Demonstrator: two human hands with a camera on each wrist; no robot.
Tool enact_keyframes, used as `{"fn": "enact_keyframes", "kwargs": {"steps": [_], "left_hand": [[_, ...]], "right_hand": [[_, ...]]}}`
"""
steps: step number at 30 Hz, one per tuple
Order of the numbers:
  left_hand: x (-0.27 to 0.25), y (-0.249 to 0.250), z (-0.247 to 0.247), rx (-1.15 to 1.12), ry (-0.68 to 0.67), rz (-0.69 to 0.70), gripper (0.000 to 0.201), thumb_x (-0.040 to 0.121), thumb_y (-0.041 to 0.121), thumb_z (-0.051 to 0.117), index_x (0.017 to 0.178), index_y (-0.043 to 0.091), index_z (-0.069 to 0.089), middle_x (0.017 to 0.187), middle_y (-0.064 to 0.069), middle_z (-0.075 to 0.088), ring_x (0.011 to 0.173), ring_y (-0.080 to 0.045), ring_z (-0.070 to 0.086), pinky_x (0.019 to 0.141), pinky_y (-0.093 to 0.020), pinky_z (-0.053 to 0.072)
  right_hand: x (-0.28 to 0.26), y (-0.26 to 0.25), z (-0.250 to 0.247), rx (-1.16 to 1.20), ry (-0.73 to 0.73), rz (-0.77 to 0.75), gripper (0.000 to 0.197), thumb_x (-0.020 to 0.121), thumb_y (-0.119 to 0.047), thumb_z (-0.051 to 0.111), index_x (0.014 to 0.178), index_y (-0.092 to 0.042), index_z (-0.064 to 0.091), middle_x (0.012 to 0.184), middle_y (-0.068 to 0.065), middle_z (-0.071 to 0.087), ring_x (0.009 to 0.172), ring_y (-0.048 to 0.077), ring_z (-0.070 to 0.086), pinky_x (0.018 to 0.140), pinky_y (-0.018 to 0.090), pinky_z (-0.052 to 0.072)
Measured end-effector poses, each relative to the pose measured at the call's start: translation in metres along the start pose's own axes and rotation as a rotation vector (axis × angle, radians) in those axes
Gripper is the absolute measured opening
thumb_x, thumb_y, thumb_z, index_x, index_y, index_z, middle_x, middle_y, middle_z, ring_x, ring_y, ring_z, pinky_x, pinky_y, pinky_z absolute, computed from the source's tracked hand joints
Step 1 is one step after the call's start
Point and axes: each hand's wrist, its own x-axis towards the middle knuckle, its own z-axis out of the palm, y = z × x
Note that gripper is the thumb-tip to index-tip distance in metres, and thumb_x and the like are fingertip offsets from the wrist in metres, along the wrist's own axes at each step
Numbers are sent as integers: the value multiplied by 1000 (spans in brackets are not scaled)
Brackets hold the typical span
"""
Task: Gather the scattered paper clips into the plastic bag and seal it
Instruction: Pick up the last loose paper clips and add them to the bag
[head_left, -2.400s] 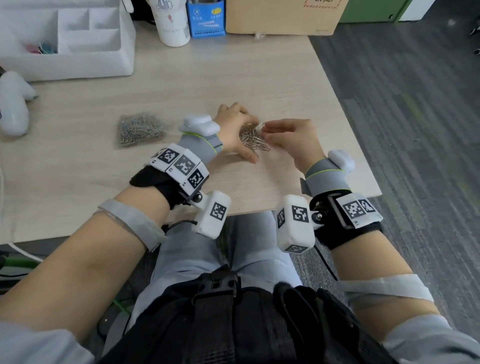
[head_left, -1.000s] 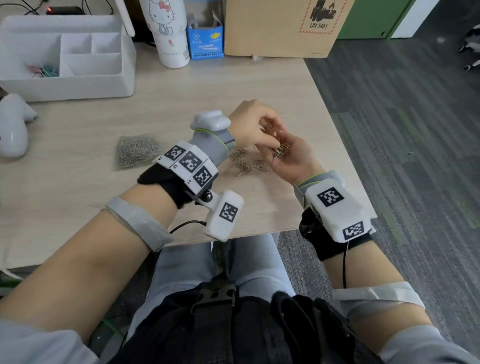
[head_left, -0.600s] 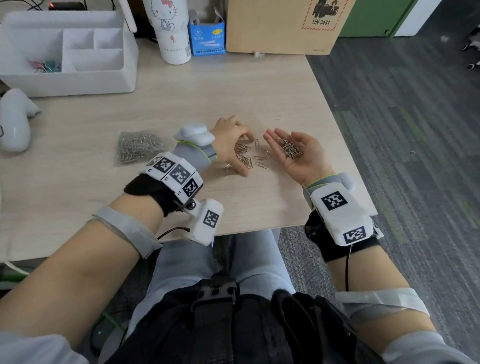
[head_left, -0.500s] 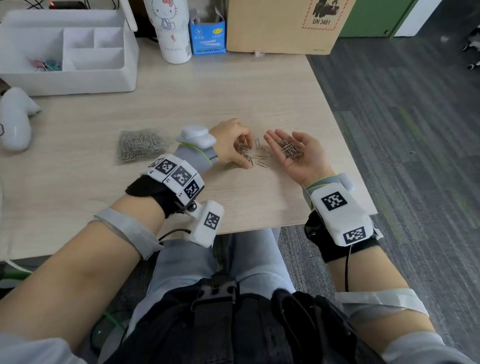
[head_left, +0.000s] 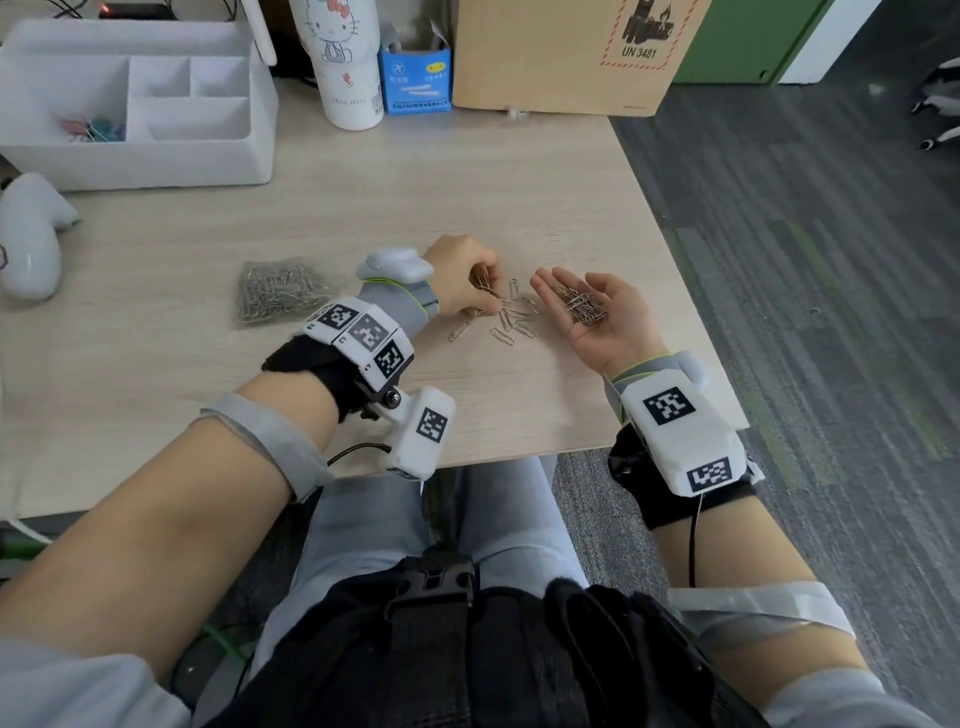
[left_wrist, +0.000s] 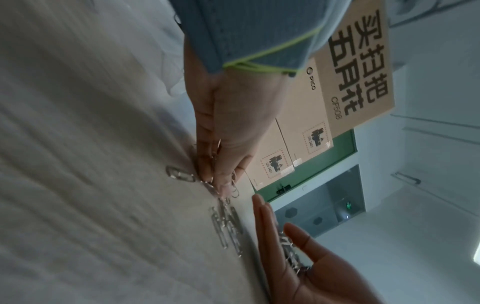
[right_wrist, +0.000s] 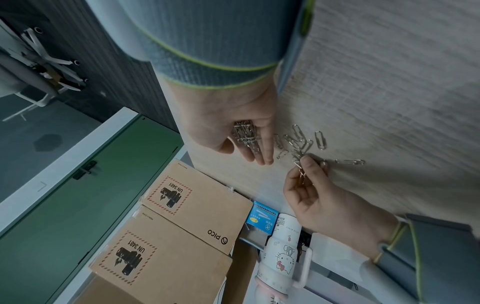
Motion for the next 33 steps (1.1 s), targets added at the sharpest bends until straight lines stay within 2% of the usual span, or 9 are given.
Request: {"fn": "enact_keyframes", "kwargs": {"steps": [4, 7, 11, 13, 17, 22, 24, 28, 33], "left_hand": [[4, 0, -8, -117, 26, 16, 20, 65, 19, 81, 79, 11, 69, 63, 7, 64, 53, 6, 56, 65, -16, 45], [7, 13, -15, -215, -4, 99, 17, 66, 17, 81, 73, 22, 66, 55, 15, 63, 52, 8, 55, 69, -24, 50], [10, 41, -13, -218, -48, 175, 15, 66, 15, 79, 78, 17, 69, 73, -9, 69, 67, -15, 63, 72, -31, 50], [14, 50, -8, -165, -65, 200, 17, 65, 17, 80, 80, 15, 71, 76, -10, 68, 63, -4, 59, 69, -24, 48], [16, 60, -10, -155, -67, 253, 17, 67, 16, 78, 83, 13, 73, 79, -3, 70, 71, -4, 63, 70, -12, 47], [21, 41, -13, -225, 213, 200, 17, 76, 11, 68, 92, 10, 71, 87, -5, 69, 73, -7, 62, 71, -19, 52], [22, 28, -7, -60, 109, 108, 27, 72, 28, 73, 97, 17, 70, 97, -4, 68, 86, -12, 59, 81, -25, 48], [16, 25, 13, 98, -50, 75, 48, 54, 59, 70, 87, 25, 69, 84, 4, 58, 84, -14, 56, 75, -25, 43], [10, 18, 15, 162, -50, 98, 18, 73, 30, 72, 82, 15, 68, 78, 4, 53, 80, -20, 49, 77, -35, 45]], "right_hand": [[-1, 3, 3, -5, -1, 21, 31, 95, -8, 34, 95, 15, 54, 96, 32, 60, 108, 45, 56, 77, 44, 54], [2, 7, 6, -27, 15, 37, 29, 94, -9, 36, 99, 14, 54, 106, 29, 58, 100, 41, 57, 75, 45, 55], [-2, 12, 18, -27, -19, 98, 28, 94, -8, 38, 91, 10, 60, 87, 26, 66, 79, 39, 66, 63, 44, 57], [-3, 11, 22, -13, -65, 133, 41, 96, -9, 34, 76, 5, 66, 71, 20, 69, 65, 32, 69, 59, 41, 57], [-2, 4, 20, 45, -69, 113, 41, 98, -8, 32, 79, 4, 66, 70, 18, 69, 82, 28, 61, 63, 35, 57], [-5, -8, 8, 196, -38, 83, 32, 98, -4, 29, 93, 16, 54, 91, 32, 60, 103, 40, 58, 70, 45, 53], [-6, -12, 4, 223, -30, 68, 33, 98, -4, 28, 94, 16, 53, 94, 31, 59, 120, 38, 49, 70, 47, 52], [-6, -14, 1, 244, -27, 73, 33, 98, -5, 28, 95, 16, 52, 97, 30, 58, 127, 38, 45, 69, 45, 52], [-7, -10, 2, 245, -30, 78, 32, 98, -5, 27, 97, 15, 53, 97, 29, 58, 127, 38, 46, 68, 43, 54]]}}
